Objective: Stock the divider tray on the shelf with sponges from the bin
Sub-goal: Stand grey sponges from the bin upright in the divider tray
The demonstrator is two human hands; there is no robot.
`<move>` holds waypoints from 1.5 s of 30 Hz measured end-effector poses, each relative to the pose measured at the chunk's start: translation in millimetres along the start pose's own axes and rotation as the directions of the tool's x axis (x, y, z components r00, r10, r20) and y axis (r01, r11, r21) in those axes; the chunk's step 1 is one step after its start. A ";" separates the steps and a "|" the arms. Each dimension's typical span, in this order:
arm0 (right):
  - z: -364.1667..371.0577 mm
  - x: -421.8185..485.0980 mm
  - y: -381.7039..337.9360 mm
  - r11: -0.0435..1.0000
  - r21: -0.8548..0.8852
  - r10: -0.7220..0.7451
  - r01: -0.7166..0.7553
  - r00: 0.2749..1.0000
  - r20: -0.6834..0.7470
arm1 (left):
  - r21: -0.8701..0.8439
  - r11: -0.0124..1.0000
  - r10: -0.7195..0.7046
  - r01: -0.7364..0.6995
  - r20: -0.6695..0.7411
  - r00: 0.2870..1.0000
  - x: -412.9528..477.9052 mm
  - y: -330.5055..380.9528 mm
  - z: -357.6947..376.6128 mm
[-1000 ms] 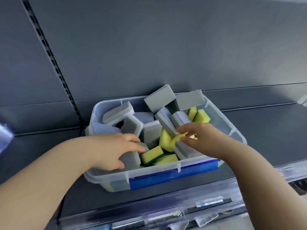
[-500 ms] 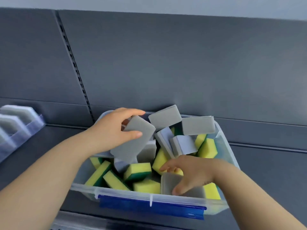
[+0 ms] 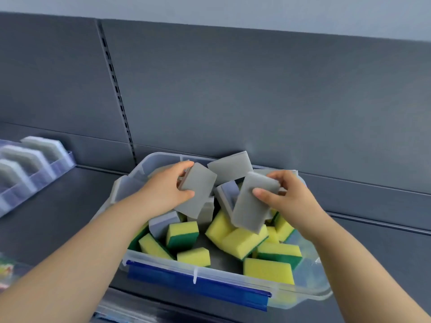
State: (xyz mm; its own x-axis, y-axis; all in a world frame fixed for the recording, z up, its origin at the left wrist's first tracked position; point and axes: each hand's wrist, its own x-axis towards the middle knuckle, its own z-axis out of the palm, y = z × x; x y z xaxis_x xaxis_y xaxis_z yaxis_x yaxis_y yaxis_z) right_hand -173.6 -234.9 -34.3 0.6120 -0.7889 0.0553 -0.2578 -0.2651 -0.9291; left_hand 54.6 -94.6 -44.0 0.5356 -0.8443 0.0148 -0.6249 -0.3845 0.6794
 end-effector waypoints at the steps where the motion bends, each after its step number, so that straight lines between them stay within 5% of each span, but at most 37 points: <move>1: -1.3 1.6 0.6 1.000 0.016 0.005 -0.005 0.999 -0.046 | 0.024 1.000 -0.004 0.004 0.016 1.000 -1.1 0.0 -0.2; 8: 5.9 2.8 3.1 0.890 0.421 0.225 -0.172 0.971 -0.080 | 0.117 0.992 0.039 -0.054 0.133 0.990 -16.7 9.2 -0.8; 17: 12.8 -2.5 -4.7 0.909 0.389 0.181 -0.149 0.982 -0.047 | -0.047 0.988 0.137 -0.144 -0.116 0.984 -17.7 27.3 -30.1; 23: 20.1 -12.5 -9.5 0.791 0.595 0.180 -0.141 0.984 -0.005 | -0.080 0.974 0.191 -0.211 -0.201 0.961 -17.4 32.7 -32.9; 25: 22.0 -16.5 -10.7 0.857 0.488 0.186 -0.166 0.983 0.008 | -0.132 0.964 0.201 -0.232 -0.215 0.956 -17.3 36.3 -31.6; 28: 24.2 -21.5 -13.0 0.977 0.066 0.199 -0.201 0.980 0.029 | -0.179 0.944 0.225 -0.277 -0.267 0.937 -16.4 43.5 -34.9; 32: 28.2 -22.9 -17.1 0.935 -0.332 0.159 -0.121 0.983 0.089 | -0.143 0.933 0.309 -0.329 -0.145 0.940 -18.1 59.5 -39.6; 35: 33.7 -23.1 -19.0 0.910 -0.407 0.139 -0.075 0.982 0.129 | -0.145 0.915 0.381 -0.377 0.002 0.925 -21.7 70.1 -31.4; 38: 35.5 -24.9 -18.7 0.909 -0.412 0.138 -0.060 0.977 0.162 | -0.186 0.886 0.432 -0.425 -0.005 0.902 -21.5 71.7 -24.1; 45: 12.3 -31.4 -7.8 0.916 -0.380 0.109 -0.128 0.991 -0.073 | 0.022 0.898 0.440 -0.440 -0.002 0.898 -6.2 58.4 -10.3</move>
State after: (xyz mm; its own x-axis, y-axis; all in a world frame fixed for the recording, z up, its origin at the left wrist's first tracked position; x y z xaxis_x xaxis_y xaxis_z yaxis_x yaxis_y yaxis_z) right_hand -181.6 -201.2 -33.2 0.5244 -0.8512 -0.0198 -0.5987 -0.3521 -0.7194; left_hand 20.6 -108.0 3.1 0.2074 -0.9265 0.3141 -0.8089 0.0181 0.5876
